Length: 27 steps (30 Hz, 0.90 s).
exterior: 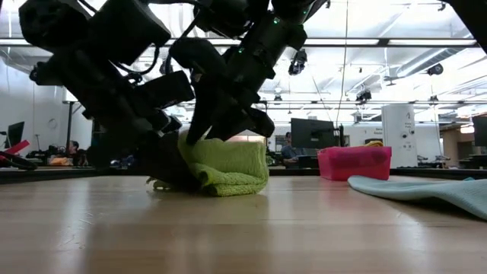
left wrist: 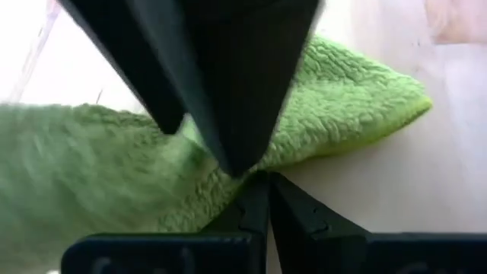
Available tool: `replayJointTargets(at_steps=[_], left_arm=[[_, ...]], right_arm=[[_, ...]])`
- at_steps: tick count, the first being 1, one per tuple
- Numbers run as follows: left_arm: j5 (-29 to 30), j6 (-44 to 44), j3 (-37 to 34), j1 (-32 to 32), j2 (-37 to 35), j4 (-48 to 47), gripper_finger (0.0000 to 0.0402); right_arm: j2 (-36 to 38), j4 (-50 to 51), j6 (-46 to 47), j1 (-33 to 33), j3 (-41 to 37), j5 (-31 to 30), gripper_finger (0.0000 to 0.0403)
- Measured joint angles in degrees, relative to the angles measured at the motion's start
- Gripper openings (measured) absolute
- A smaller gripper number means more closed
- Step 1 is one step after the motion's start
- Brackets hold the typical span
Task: Fold microfiber towels
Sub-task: Fold the green microfiber towel
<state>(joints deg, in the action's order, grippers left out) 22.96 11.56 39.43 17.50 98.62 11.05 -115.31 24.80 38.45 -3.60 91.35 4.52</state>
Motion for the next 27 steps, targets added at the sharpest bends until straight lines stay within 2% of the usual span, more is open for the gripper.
replayJointTargets(at_steps=[5,10,20,27], left_arm=[[-0.29,3.15,0.03,0.41,-2.54,-4.53,0.0000],[-1.63,5.18,-0.05,0.89,-4.96,-7.11,0.0000],[-1.88,7.63,-0.43,2.59,-13.51,-14.33,0.0000],[-1.31,7.40,-1.98,2.73,-19.29,-15.44,0.0000]], right_arm=[[0.00,-0.30,-0.36,-0.30,0.09,0.06,0.0153],[0.00,-1.77,-1.00,-0.79,0.09,-0.01,0.0165],[0.00,-7.17,-4.60,-1.68,-0.24,-0.19,0.0114],[4.22,-2.96,-7.15,-1.68,-0.20,-0.09,0.0083]])
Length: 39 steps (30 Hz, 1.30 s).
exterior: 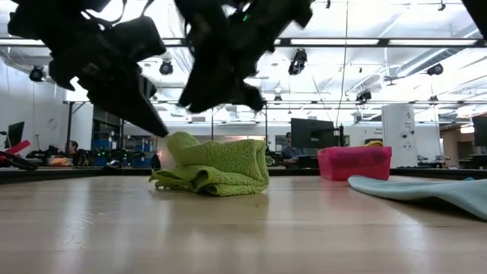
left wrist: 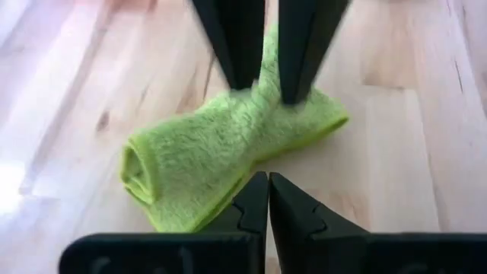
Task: Fold microfiber towels
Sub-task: Fold the green microfiber towel
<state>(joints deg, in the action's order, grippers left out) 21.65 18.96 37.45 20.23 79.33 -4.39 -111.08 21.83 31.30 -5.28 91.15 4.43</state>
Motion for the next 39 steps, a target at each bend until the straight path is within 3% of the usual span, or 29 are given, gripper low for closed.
replayJointTargets(at_steps=[10,18,21,29,39], left_arm=[[8.55,-3.93,-0.16,-0.51,-0.64,4.55,0.0000],[10.42,-7.62,-0.31,-3.24,2.09,10.21,0.0000],[10.43,-7.63,-0.33,-4.06,3.99,9.90,0.0000],[10.36,-1.88,-0.53,-4.15,7.44,7.28,0.0000],[10.41,6.18,-0.77,-4.15,7.08,0.80,0.0000]], right_arm=[[4.21,17.46,-1.35,-3.23,-0.36,-13.29,0.0081],[4.19,17.62,1.05,-4.37,-5.60,-16.90,0.0038],[4.18,12.05,0.49,-4.51,-9.05,-16.38,0.0014],[3.72,-14.67,-4.37,-6.23,-17.36,-7.16,0.0009],[-4.89,-21.63,-9.47,-6.56,-15.32,-6.92,0.0009]])
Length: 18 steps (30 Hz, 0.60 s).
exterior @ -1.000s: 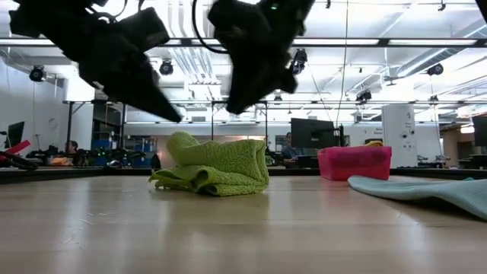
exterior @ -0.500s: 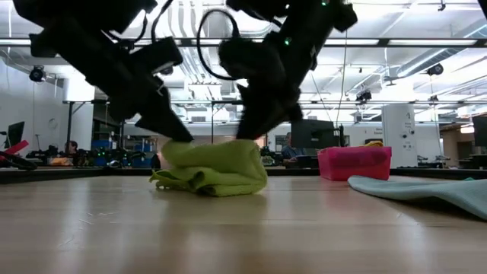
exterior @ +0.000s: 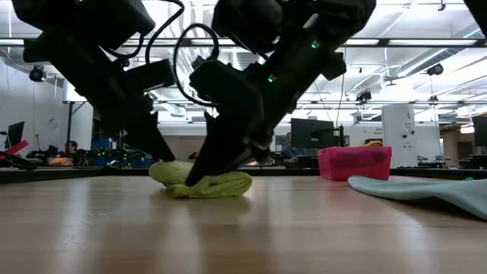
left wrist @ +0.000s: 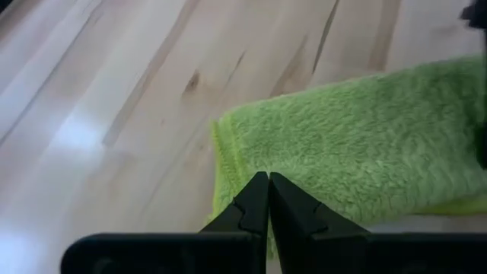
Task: Fold microfiber towels
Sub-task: Fold the green microfiber towel
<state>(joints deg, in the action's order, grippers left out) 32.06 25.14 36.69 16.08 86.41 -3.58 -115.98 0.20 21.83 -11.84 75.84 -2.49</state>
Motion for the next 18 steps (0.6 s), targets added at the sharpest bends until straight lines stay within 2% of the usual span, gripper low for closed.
replayJointTargets(at_steps=[6,13,18], left_arm=[[0.10,1.60,-0.48,0.00,0.00,-1.84,0.0000],[1.08,-0.08,0.28,0.19,-1.68,-2.25,0.0000],[-3.55,-1.47,1.01,1.34,-4.51,-3.52,0.0000]], right_arm=[[-2.04,-0.34,-2.31,-0.28,1.85,0.91,0.0009],[-0.21,-0.11,-3.93,-0.28,1.77,0.99,0.0009],[1.45,0.83,-6.16,-0.35,1.77,1.00,0.0009]])
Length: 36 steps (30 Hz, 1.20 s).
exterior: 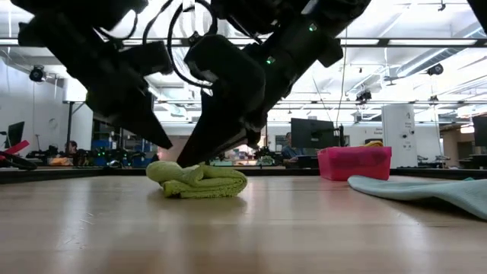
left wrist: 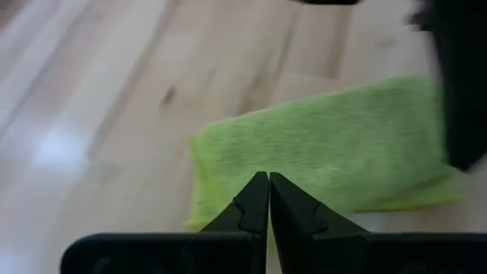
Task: Fold microfiber towels
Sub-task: Fold the green microfiber towel
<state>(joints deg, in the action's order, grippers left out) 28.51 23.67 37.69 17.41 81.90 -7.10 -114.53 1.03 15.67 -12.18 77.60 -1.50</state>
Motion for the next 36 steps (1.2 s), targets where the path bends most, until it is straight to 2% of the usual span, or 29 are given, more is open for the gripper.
replayJointTargets(at_steps=[5,8,13,18,21,27,32,36], left_arm=[[-3.19,1.37,0.02,2.73,-1.47,0.06,0.0000],[-5.59,3.43,0.02,5.64,-1.36,0.06,0.0000],[-5.57,9.76,0.02,10.61,1.71,3.18,0.0000],[-5.42,10.49,1.38,13.34,7.70,11.51,0.0000],[-4.49,10.51,2.96,13.70,11.99,13.57,0.0000],[-1.72,10.46,6.01,13.72,17.95,13.97,0.0000],[-0.50,10.94,5.70,13.72,18.94,13.41,0.0000],[1.57,12.05,5.39,13.72,19.33,13.58,0.0000]], right_arm=[[2.18,2.89,-3.55,-0.57,-0.04,-0.61,0.0009],[3.58,5.13,-6.85,-1.61,-0.22,-4.06,0.0009],[5.68,5.67,-12.84,-3.17,-1.99,-6.02,0.0009],[6.02,6.61,-16.35,-3.46,-2.77,-3.87,0.0010],[6.02,6.40,-18.25,-3.44,-2.78,-1.34,0.0025],[5.60,6.23,-23.00,-3.44,-2.97,-1.16,0.0077],[2.84,4.04,-24.96,-3.30,-2.99,-2.85,0.0106],[1.08,3.46,-26.28,-3.00,-2.99,-6.41,0.0107]])
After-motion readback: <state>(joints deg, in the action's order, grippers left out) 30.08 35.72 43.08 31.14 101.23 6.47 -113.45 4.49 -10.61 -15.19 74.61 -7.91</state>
